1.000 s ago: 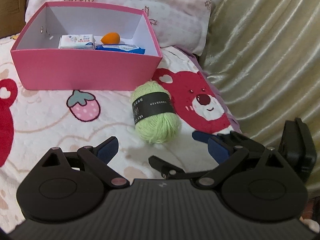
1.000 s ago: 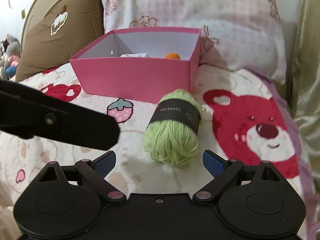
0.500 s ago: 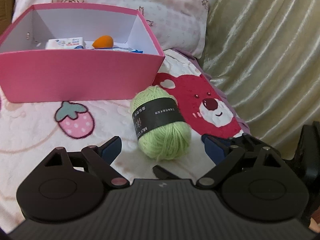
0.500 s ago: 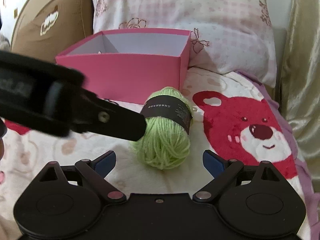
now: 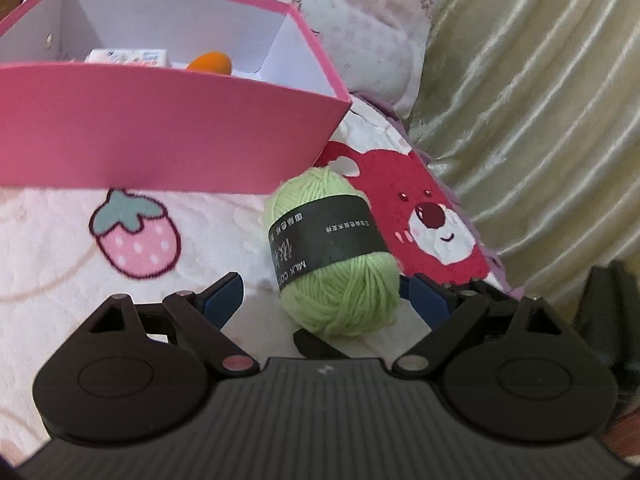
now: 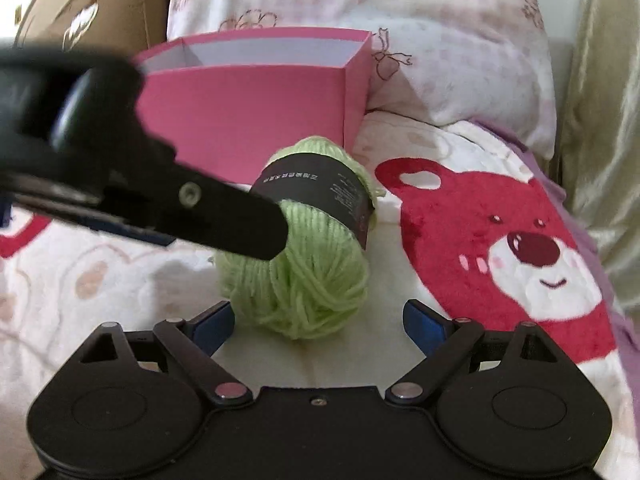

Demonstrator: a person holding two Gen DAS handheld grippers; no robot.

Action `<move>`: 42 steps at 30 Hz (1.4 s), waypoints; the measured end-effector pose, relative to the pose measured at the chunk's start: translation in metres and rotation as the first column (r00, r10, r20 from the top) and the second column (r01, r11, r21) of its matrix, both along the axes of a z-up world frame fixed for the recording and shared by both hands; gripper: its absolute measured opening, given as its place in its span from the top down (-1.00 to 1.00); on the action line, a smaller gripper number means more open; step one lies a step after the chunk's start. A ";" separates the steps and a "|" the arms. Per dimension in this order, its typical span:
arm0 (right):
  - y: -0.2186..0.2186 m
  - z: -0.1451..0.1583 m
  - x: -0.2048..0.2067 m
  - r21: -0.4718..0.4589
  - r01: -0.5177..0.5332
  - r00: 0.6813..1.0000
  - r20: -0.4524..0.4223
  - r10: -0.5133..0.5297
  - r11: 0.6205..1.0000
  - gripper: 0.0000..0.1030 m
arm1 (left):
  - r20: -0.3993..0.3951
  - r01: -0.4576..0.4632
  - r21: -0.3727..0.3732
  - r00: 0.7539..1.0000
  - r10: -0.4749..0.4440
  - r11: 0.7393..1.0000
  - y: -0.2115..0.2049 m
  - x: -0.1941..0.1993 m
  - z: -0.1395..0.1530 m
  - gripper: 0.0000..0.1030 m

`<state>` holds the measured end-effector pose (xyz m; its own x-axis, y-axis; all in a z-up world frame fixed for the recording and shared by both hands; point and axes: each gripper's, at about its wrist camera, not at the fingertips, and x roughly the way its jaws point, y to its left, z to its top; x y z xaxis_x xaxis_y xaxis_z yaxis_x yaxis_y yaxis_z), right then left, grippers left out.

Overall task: Organize objects
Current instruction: 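Move the left tool down around the green yarn ball, then close the left gripper on the green yarn ball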

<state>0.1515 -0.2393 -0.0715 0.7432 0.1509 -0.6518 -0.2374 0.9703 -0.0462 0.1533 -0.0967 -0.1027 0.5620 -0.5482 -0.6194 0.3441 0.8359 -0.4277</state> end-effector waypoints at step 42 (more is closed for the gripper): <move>0.031 0.013 -0.014 0.179 -0.040 0.998 -0.040 0.048 0.983 -0.28 | -0.167 0.019 -0.048 0.986 -0.027 0.999 0.044 -0.002 0.018 -0.06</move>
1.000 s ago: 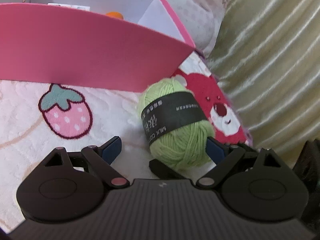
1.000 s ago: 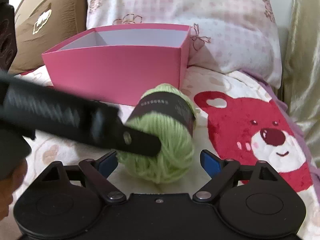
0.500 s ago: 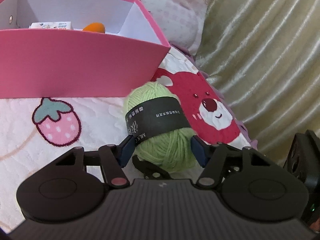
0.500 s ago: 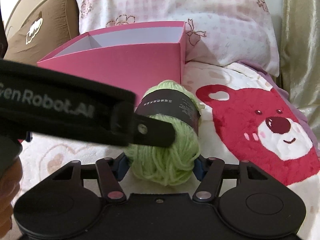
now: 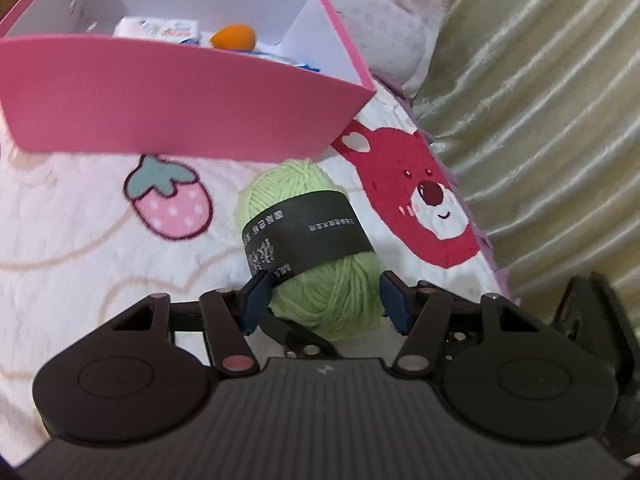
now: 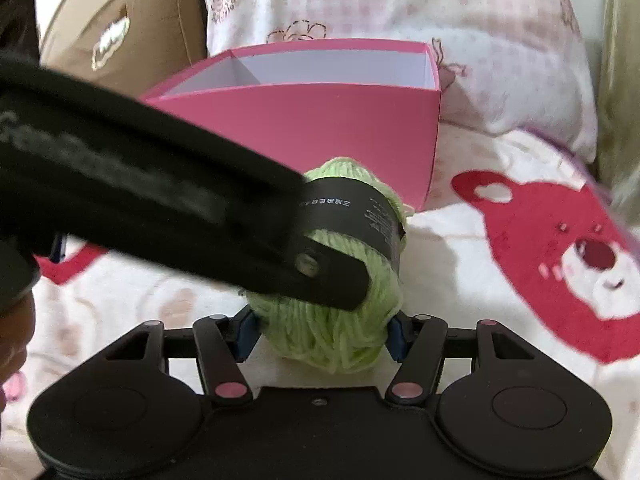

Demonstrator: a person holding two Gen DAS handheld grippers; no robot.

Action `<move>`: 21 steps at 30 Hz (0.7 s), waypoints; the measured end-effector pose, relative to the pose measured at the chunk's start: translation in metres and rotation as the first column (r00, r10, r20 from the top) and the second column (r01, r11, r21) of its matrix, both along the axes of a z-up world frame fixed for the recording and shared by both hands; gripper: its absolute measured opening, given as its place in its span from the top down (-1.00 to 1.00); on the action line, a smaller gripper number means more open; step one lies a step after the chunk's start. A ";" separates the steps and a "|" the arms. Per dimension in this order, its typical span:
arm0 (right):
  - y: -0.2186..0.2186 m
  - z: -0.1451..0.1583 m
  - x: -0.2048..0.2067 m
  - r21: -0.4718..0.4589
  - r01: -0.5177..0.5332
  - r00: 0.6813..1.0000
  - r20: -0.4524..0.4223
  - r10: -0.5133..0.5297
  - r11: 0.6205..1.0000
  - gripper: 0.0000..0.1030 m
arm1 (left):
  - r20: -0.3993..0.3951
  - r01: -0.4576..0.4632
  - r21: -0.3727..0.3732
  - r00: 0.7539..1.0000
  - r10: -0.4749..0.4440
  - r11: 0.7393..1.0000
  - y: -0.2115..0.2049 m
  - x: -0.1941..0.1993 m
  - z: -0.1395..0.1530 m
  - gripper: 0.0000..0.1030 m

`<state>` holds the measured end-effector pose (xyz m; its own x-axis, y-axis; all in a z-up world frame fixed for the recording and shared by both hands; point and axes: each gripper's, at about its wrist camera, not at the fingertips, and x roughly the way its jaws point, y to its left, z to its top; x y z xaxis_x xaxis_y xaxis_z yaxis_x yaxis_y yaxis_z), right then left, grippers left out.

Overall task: Organize objects
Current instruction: 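Close the left gripper on the green yarn ball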

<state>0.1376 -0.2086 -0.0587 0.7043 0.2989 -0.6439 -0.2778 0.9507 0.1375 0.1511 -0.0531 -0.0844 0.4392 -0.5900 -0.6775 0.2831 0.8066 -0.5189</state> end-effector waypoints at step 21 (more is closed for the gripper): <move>-0.011 -0.002 0.004 0.289 0.079 0.977 -0.214 -0.016 0.954 -0.41 | -0.130 -0.103 -0.020 0.986 0.100 0.994 0.050 0.018 -0.022 -0.12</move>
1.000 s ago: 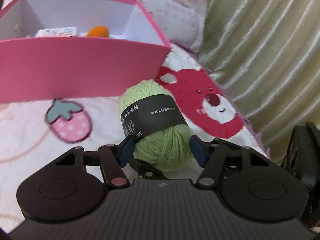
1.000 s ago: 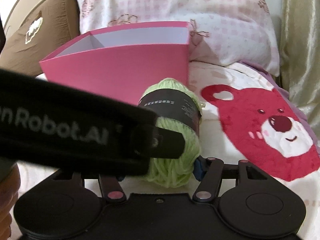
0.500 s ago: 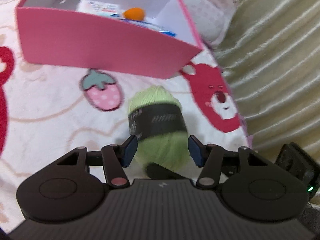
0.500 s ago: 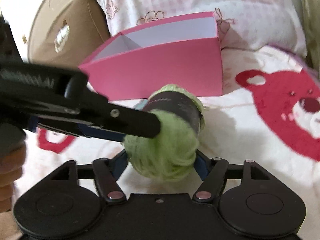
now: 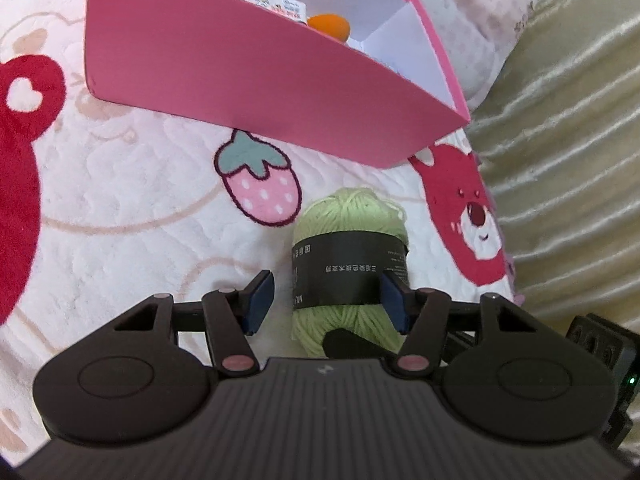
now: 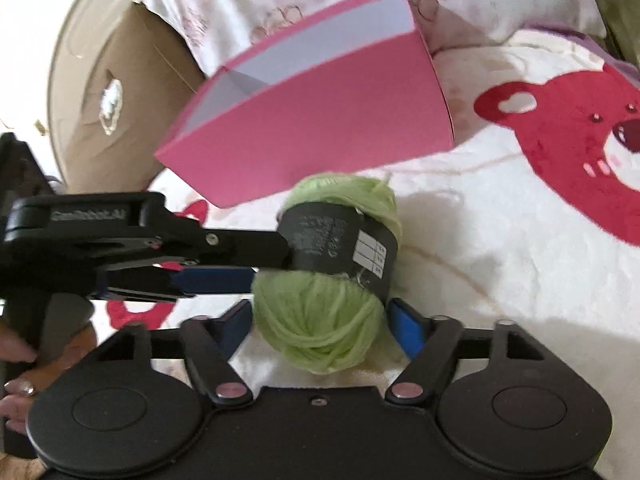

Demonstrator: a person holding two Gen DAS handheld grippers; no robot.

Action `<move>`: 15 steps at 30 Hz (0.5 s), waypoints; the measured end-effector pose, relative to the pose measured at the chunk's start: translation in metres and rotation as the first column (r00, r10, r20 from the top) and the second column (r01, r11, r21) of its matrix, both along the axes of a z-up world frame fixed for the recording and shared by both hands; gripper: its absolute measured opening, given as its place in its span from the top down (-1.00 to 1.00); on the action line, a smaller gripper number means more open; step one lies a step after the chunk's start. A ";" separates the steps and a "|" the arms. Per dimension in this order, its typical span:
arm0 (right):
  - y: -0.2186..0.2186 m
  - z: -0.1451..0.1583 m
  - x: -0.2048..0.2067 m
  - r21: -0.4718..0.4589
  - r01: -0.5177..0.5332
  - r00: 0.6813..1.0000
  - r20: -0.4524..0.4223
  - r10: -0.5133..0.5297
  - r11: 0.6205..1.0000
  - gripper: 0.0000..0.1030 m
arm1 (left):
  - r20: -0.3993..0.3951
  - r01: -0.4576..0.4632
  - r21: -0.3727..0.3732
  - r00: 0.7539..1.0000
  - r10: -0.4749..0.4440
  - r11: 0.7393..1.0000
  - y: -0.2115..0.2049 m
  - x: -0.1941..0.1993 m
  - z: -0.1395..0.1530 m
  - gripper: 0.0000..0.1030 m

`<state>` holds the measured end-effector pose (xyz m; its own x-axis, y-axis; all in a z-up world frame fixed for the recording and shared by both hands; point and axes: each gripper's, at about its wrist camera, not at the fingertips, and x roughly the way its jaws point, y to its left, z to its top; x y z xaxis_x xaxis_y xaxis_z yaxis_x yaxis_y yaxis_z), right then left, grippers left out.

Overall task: Organize objects
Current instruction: 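Close the left gripper on the green yarn ball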

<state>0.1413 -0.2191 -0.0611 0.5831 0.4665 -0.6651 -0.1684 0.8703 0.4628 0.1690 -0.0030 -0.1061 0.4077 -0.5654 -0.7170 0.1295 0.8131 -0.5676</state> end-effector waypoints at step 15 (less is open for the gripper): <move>0.005 0.005 -0.010 -0.068 0.001 0.999 0.049 0.002 0.998 -0.11 | 0.080 0.041 -0.022 0.996 -0.039 0.999 -0.021 -0.021 0.009 0.03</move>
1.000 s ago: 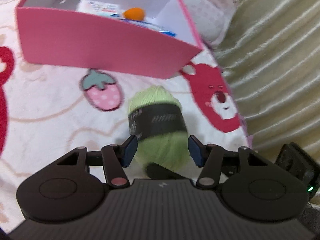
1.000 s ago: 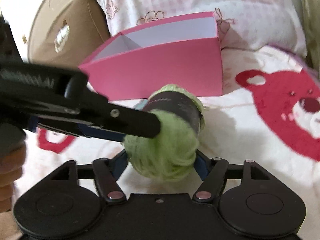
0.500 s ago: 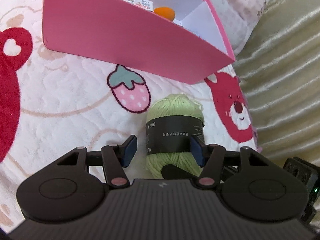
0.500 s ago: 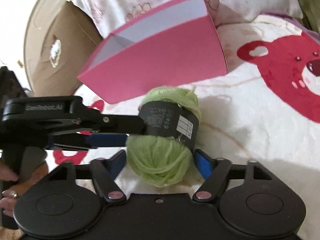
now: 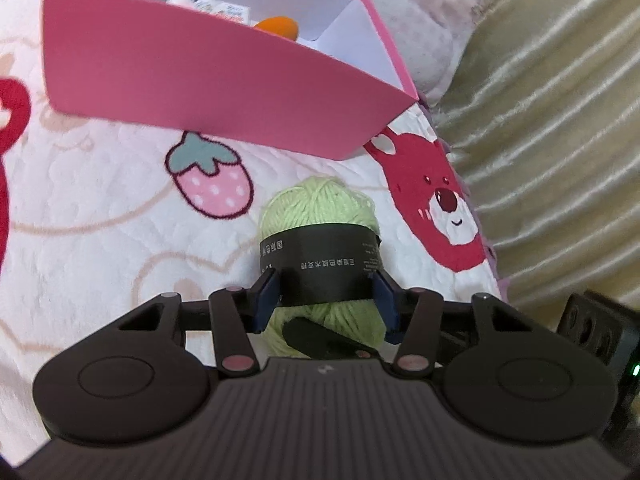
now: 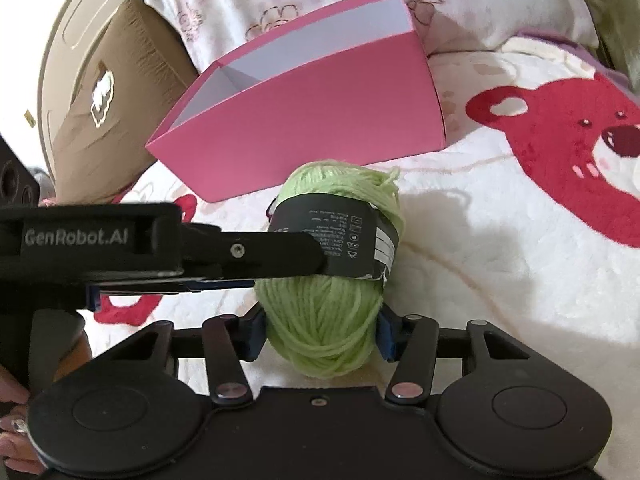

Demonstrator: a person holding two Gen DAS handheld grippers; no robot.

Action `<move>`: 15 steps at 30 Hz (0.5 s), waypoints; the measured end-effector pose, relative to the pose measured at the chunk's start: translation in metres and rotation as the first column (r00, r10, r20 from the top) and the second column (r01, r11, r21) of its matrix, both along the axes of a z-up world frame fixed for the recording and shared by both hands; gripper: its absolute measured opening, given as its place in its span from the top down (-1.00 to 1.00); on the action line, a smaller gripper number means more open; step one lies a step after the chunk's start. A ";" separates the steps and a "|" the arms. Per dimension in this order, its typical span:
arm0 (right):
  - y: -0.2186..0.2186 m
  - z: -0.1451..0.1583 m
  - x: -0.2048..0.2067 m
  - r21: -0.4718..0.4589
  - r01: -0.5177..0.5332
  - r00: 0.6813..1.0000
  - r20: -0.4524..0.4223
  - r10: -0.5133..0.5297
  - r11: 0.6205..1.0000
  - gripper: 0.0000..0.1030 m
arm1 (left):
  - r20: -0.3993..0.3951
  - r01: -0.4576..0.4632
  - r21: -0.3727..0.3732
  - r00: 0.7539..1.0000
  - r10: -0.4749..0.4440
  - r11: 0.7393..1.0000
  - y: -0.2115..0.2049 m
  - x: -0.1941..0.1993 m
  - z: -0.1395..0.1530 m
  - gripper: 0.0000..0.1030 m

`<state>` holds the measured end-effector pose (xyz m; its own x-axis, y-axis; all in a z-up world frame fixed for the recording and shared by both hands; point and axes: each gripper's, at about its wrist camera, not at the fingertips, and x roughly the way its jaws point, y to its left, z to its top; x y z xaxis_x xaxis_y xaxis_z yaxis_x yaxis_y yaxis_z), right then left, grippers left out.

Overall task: Organize objects
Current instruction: 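Close the left gripper on the green yarn ball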

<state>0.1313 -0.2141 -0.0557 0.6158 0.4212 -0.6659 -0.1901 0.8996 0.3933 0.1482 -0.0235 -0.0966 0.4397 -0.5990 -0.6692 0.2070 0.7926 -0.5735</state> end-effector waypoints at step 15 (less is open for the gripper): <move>-0.001 0.026 -0.031 -0.063 -0.076 0.997 0.009 0.076 0.995 -0.11 | -0.022 0.026 0.040 0.999 -0.025 0.999 -0.010 -0.037 0.027 0.03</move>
<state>0.1005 -0.2151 -0.0300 0.5909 0.4251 -0.6856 -0.2628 0.9050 0.3346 0.1117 -0.0336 -0.0693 0.4098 -0.5822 -0.7022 0.2157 0.8099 -0.5455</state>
